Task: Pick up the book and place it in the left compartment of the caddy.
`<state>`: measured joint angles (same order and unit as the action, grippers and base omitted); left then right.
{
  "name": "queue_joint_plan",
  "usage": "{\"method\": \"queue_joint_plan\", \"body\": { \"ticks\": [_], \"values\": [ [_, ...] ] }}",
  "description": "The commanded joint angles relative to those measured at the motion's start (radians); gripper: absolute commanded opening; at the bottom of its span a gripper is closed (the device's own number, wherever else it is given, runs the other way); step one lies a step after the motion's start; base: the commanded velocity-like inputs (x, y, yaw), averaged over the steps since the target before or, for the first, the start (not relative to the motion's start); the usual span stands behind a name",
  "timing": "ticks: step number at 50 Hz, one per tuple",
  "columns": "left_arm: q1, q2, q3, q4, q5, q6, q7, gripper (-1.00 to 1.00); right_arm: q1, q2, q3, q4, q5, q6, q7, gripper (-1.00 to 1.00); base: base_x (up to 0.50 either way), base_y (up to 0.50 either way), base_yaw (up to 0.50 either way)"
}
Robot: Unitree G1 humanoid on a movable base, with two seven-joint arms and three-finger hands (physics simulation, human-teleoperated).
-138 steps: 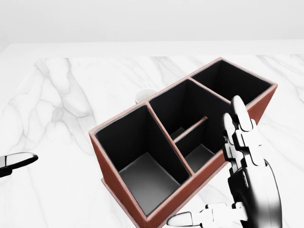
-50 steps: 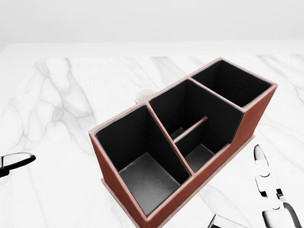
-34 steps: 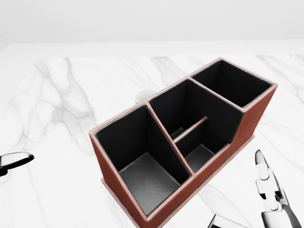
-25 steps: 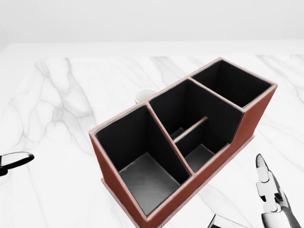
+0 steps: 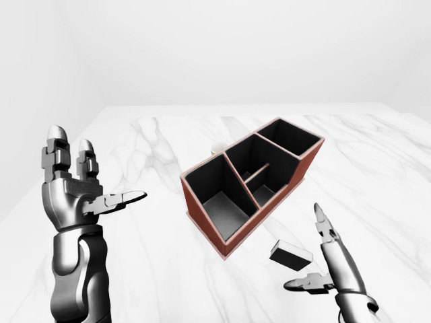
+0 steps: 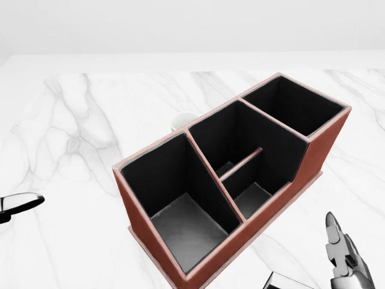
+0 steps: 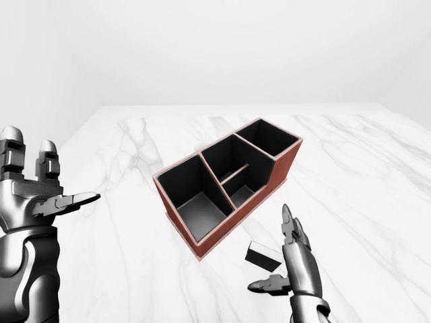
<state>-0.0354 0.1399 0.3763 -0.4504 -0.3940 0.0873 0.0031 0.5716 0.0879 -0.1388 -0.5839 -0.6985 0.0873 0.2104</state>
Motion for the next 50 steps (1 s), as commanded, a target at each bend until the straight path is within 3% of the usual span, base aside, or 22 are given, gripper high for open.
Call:
{"method": "queue_joint_plan", "body": {
  "ticks": [1,16,24,44,50],
  "values": [
    [0.001,-0.002,-0.003,0.007,0.005,0.0,-0.001,1.0,-0.002,0.007,-0.012,0.014,-0.025,0.0,0.007,1.0,0.0,0.0,0.0],
    [-0.001,0.0,-0.002,0.013,0.006,0.0,-0.002,1.0,-0.031,-0.014,0.023,0.033,-0.05,0.0,0.027,1.0,0.0,0.0,0.0],
    [0.007,-0.006,-0.01,0.002,0.011,0.0,0.001,1.0,-0.067,-0.041,-0.006,0.092,-0.025,0.0,0.041,1.0,0.0,0.0,0.0],
    [0.005,-0.005,-0.005,0.008,0.007,0.0,0.004,1.0,-0.027,0.02,-0.094,-0.027,-0.093,0.0,0.191,1.0,0.0,0.0,0.0],
    [0.008,-0.009,-0.012,0.007,0.014,0.0,0.003,1.0,-0.035,0.021,-0.085,0.005,-0.13,0.0,0.222,1.0,0.0,0.0,0.0]
  ]
}}
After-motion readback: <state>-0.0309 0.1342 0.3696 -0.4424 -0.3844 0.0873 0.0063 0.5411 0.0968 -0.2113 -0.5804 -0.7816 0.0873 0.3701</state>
